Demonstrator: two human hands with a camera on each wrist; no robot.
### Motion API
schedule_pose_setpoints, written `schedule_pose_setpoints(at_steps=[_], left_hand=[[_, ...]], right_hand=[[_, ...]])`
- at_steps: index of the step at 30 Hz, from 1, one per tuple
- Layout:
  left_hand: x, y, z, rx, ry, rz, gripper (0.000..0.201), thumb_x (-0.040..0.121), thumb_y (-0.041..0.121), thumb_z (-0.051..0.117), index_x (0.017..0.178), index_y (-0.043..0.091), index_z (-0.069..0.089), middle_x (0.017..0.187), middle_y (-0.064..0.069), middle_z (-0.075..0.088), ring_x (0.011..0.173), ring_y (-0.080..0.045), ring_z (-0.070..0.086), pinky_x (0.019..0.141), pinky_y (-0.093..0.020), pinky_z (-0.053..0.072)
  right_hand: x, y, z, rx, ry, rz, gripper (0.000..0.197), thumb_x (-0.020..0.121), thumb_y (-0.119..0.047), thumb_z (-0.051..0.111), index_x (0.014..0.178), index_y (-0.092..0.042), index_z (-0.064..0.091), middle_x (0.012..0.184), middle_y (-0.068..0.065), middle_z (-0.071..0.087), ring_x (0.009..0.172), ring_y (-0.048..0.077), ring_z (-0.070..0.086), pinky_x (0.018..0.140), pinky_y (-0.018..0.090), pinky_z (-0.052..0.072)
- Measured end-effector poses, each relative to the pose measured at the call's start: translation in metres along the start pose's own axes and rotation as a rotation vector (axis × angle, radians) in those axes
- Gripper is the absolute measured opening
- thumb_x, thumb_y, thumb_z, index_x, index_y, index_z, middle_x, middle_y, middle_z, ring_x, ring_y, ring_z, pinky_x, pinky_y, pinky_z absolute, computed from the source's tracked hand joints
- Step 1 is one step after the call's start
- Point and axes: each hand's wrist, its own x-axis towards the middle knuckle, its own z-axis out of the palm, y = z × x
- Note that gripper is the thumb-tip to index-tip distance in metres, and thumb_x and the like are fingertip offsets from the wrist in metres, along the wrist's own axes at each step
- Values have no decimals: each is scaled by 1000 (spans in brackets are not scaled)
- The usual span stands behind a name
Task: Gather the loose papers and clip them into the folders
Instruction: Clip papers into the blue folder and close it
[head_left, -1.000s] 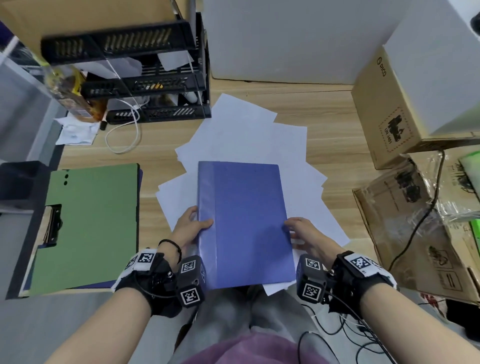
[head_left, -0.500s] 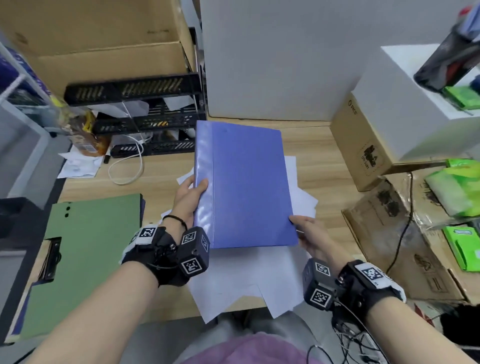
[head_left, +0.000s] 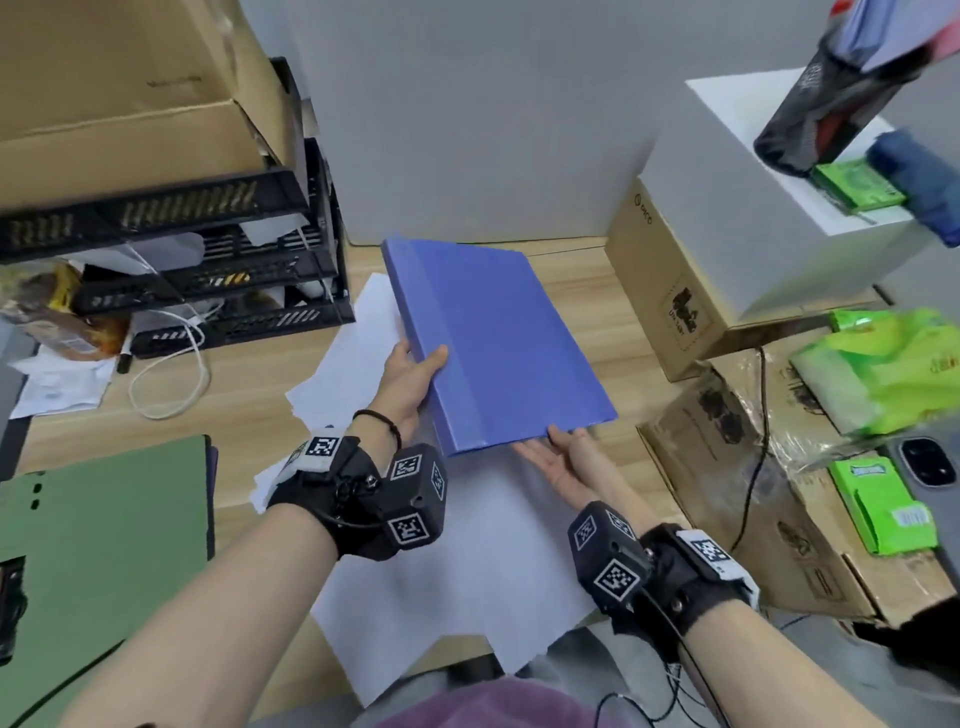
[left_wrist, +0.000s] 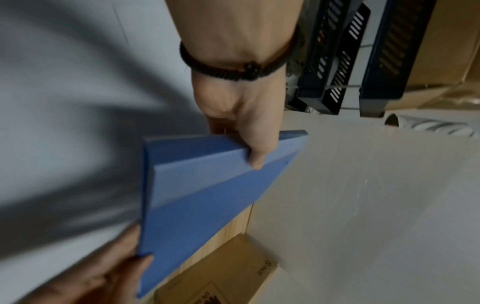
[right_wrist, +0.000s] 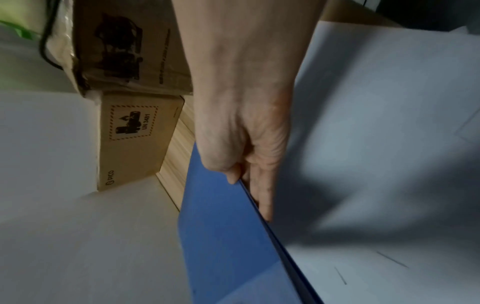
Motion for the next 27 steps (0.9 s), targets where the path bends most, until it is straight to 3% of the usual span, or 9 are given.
schedule_pose_setpoints(at_steps=[2,4,8,11,14,17,20,24,27], left_hand=[[5,-4,5,83,-58,-46,47,90,10,62,133,17,44,127,-3,62,102,-21,65,71,-27,55],[10,-9,8,150,-85,-105,53,89,11,62,134,27,41,126,0,63,97,-20,66,66,-28,55],[26,-22,18,245,-130,-138,53,91,9,57,135,33,40,127,2,61,91,-17,67,59,-26,54],[47,-23,34,257,-118,-119,53,93,6,55,137,30,39,129,3,59,94,-14,65,71,-30,53],[71,-24,58,250,-132,-117,59,94,5,53,142,32,34,132,6,57,109,-16,62,86,-36,54],[94,-29,83,265,-94,-115,60,93,7,54,144,30,33,133,-2,56,113,-20,61,91,-40,53],[111,-38,100,304,-50,-105,63,91,9,57,146,28,33,135,-9,53,115,-23,59,95,-44,52],[125,-51,109,337,-53,-133,68,90,14,60,147,33,29,141,-6,49,126,-23,52,100,-48,48],[132,-57,112,384,-77,-163,71,90,16,60,149,34,26,140,-8,51,125,-25,52,101,-48,47]], right_hand=[[13,-12,-3,41,18,-7,32,102,5,29,126,-10,44,81,16,75,72,32,74,54,42,60],[26,-24,-5,28,44,-5,34,102,5,29,129,-10,43,85,16,75,70,31,74,52,39,59],[57,-43,-7,-26,75,-10,42,101,5,27,138,-10,38,118,20,60,72,29,75,56,38,60],[76,-57,-10,-18,61,-26,38,102,2,27,132,-14,42,128,18,55,74,25,75,64,41,62],[91,-69,-16,15,101,-52,29,104,-2,28,120,-17,48,128,18,56,77,24,74,63,37,61],[108,-79,-23,50,199,-49,31,104,-7,33,133,-7,44,132,21,52,97,30,64,59,32,61],[122,-86,-31,60,264,-11,38,103,-8,39,139,1,40,138,26,49,122,38,54,67,33,61],[136,-87,-41,33,291,59,37,102,-7,41,137,2,44,134,26,53,115,38,56,67,34,62],[141,-85,-47,4,299,107,37,102,-10,41,137,1,45,131,25,56,105,35,61,64,33,62]])
